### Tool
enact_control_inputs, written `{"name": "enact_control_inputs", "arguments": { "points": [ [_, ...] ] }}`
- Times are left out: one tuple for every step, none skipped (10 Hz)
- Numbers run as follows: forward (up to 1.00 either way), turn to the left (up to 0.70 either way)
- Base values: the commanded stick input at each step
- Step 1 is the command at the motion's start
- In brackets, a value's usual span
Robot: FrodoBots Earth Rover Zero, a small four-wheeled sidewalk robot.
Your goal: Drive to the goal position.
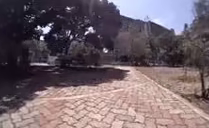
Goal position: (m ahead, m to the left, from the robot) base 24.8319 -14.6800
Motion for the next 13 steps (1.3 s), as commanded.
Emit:
{"name": "enact_control_inputs", "arguments": {
  "points": [
    [1.00, 0.00],
    [1.00, 0.00],
    [1.00, 0.00],
    [1.00, 0.00],
    [1.00, 0.00],
    [1.00, 0.00],
    [1.00, -0.25],
    [1.00, -0.25],
    [1.00, 0.00],
    [1.00, 0.00],
    [1.00, 0.00],
    [1.00, 0.00],
    [1.00, 0.00]
  ]
}}
